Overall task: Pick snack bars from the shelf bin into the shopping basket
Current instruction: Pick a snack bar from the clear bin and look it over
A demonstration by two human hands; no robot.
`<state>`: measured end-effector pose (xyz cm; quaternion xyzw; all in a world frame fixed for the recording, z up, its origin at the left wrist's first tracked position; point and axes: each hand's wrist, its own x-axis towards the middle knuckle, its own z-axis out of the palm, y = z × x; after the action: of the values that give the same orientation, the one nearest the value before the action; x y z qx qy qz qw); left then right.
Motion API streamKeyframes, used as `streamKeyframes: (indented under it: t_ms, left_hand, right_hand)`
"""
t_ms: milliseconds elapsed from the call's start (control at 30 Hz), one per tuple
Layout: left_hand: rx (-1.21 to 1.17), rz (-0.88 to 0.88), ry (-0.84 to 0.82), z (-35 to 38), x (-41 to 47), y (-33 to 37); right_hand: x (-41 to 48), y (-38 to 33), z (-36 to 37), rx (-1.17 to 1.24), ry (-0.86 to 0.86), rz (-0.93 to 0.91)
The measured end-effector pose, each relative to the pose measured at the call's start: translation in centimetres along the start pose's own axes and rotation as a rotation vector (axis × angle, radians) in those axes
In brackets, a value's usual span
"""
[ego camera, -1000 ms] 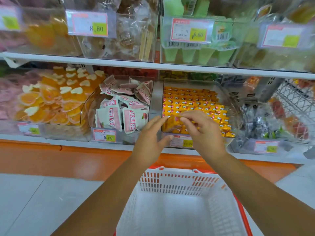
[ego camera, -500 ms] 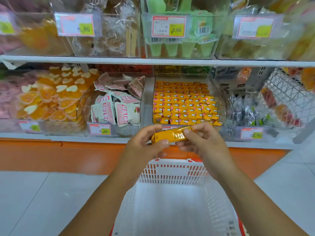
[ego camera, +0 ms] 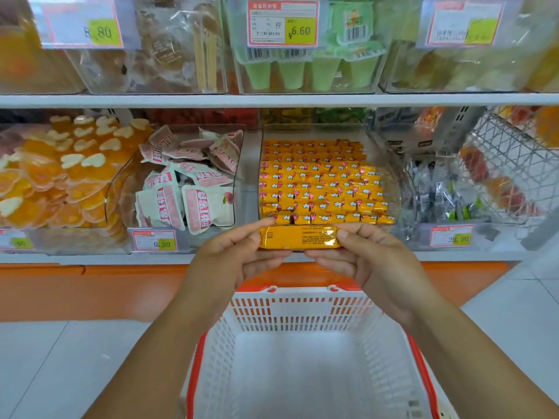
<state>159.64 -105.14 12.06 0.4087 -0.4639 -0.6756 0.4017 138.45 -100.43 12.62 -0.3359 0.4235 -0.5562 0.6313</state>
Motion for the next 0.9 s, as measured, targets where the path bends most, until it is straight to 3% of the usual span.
streamKeyframes:
  t_ms: [300, 433, 567, 667, 767, 900]
  left_hand:
    - [0.061, -0.022, -0.083, 1.0, 0.5, 0.2]
    - [0.163, 0.043, 0.015, 0.9, 0.3, -0.2]
    - [0.163, 0.016, 0.154, 1.3, 0.3, -0.2]
    - [0.144, 0.129, 0.237, 1.5, 0.3, -0.4]
    - [0.110, 0.233, 0.276, 1.4, 0.3, -0.2]
    - [0.106, 0.232, 0.282, 1.1, 0.2, -0.1]
  right_hand:
    - [0.2, -0.2, -0.9, 0.098, -0.034, 0.045]
    - [0.5, 0.0, -1.1, 0.083, -0.003, 0.044]
    - [0.9, 0.5, -1.2, -0.063, 0.112, -0.078]
    - [1.2, 0.7, -1.0, -0.048, 0.145, -0.135]
    - [1.1, 0.7, -0.4, -0.089, 0.169, -0.183]
    - [1.0, 0.7, -0.1, -0.171, 0.195, -0.225]
